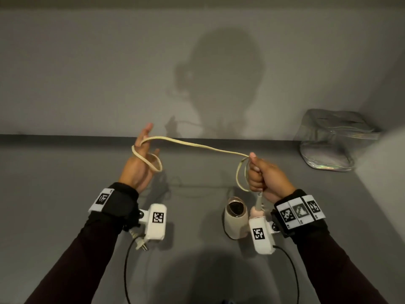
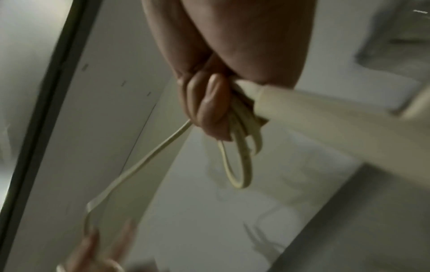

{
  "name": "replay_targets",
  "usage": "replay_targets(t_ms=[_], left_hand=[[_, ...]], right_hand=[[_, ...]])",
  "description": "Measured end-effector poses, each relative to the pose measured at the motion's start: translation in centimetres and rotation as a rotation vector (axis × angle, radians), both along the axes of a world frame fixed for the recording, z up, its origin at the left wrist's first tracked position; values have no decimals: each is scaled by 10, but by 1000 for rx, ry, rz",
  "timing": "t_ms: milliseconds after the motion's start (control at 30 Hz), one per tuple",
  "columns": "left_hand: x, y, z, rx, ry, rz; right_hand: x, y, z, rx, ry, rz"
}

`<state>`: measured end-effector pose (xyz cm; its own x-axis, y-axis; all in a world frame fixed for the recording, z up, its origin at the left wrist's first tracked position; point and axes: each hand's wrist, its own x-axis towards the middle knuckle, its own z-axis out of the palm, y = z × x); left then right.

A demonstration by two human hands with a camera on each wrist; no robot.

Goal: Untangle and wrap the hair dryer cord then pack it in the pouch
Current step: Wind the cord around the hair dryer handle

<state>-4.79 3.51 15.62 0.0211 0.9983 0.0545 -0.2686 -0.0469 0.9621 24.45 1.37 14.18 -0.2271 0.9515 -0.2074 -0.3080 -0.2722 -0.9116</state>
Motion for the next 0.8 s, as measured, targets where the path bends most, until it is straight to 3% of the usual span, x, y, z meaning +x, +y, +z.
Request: replay_targets(t_ms=[100,200,233,300,333,367,400,433,500,533,600,733,800], left_hand=[[-18,8,-26,-290,274,65],[-49,9,-74,-702,293,38],[-59,6,-89,-741,473,-4],[-73,2,-105,-764,1196,-248],[-75,1,-104,-774,1479,-211],[-75,3,-98,-719,1614,-190],[-70,5,-89,-585,1660,-134],[-61,8,-76,-442,1566,0],[-25,7,-50,14,1199,293],[1,4,-37,194,1032,308],[57,-6,-6,410,931,105],[127,9,2,685,1385,-194],[135,23,-6,648,1336,-392]], right_hand=[[6,-4,-4,-15,235,36],[11,-8,-7,-15,317,16],[13,-8,-8,-15,322,14],[13,-9,-8,-23,316,33],[12,-10,-8,-29,310,54],[10,-10,-7,-34,302,79],[8,-11,-6,-39,292,108],[5,-12,-5,-45,282,137],[-2,-15,-4,-55,269,192],[-6,-17,-3,-61,264,215],[-12,-20,-1,-68,246,249],[-14,-25,4,-85,203,280],[-9,-27,2,-79,223,266]])
